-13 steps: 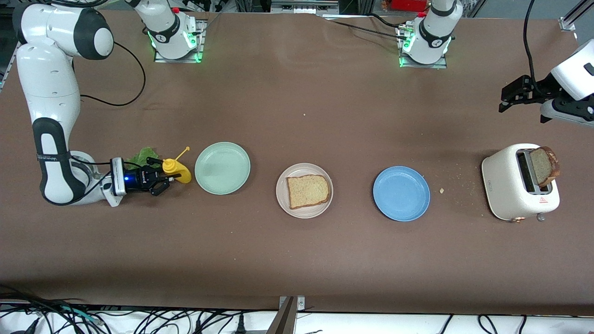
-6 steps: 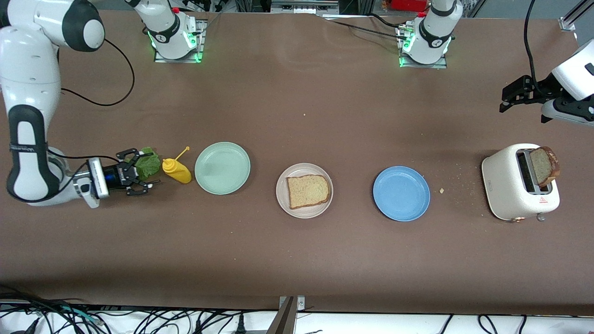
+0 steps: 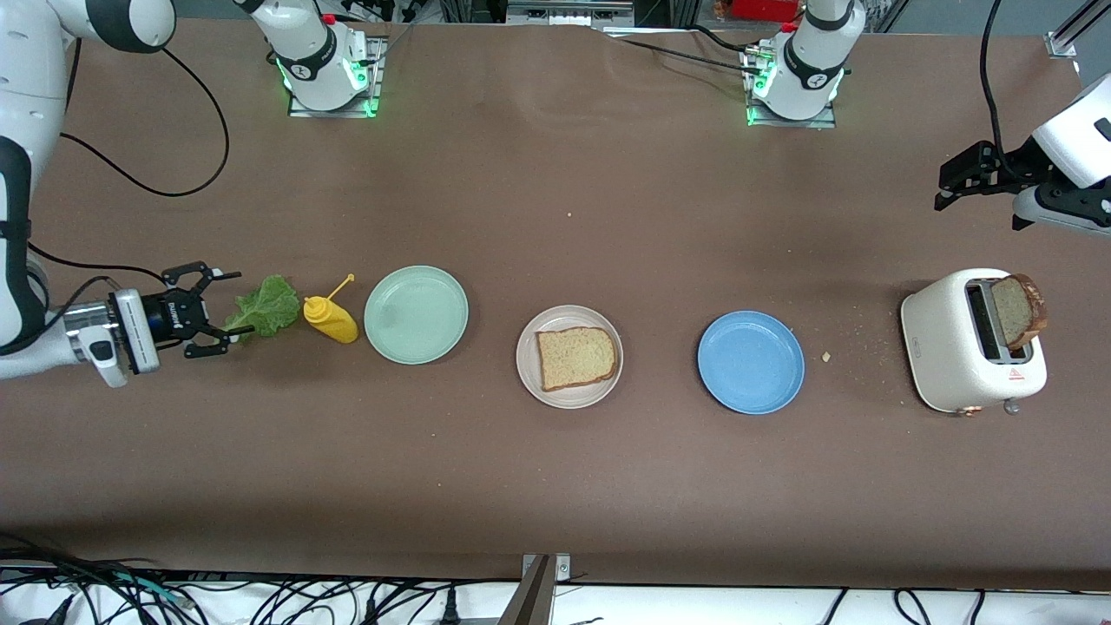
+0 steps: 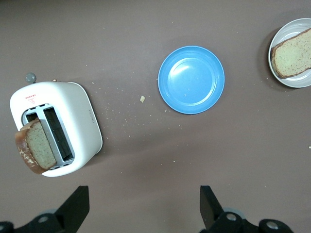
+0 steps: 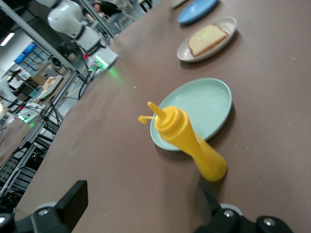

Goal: Make sandwich in beige plate with both arms
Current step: 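Draw the right gripper back and position it above the lettuce leaf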

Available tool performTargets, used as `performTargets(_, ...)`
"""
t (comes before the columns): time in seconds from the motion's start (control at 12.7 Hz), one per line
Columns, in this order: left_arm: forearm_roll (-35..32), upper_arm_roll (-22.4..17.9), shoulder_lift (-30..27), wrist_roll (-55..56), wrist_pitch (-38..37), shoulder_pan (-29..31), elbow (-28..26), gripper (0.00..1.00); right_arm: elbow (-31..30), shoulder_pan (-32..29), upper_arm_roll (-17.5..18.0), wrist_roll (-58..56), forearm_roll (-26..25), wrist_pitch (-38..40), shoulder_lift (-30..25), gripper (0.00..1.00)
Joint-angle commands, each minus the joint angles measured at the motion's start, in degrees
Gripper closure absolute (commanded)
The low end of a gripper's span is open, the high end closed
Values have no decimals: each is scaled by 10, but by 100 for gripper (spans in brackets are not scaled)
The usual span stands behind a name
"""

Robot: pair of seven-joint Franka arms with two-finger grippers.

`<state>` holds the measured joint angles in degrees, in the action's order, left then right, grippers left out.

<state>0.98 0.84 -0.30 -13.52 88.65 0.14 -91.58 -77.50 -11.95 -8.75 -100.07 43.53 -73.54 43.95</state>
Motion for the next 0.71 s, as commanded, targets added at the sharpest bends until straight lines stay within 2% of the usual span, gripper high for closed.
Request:
performTargets(0.0, 3, 0, 0, -3, -5, 3, 5, 0, -10, 0, -3, 99, -56, -13, -48, 0)
performTargets(0.47, 3, 0, 0, -3, -5, 3, 5, 0, -20, 13, -2, 284, -214, -116, -127, 0)
performTargets(0.63, 3, 0, 0, -3, -5, 3, 5, 0, -28, 18, -1, 322, -245, -140, -143, 0)
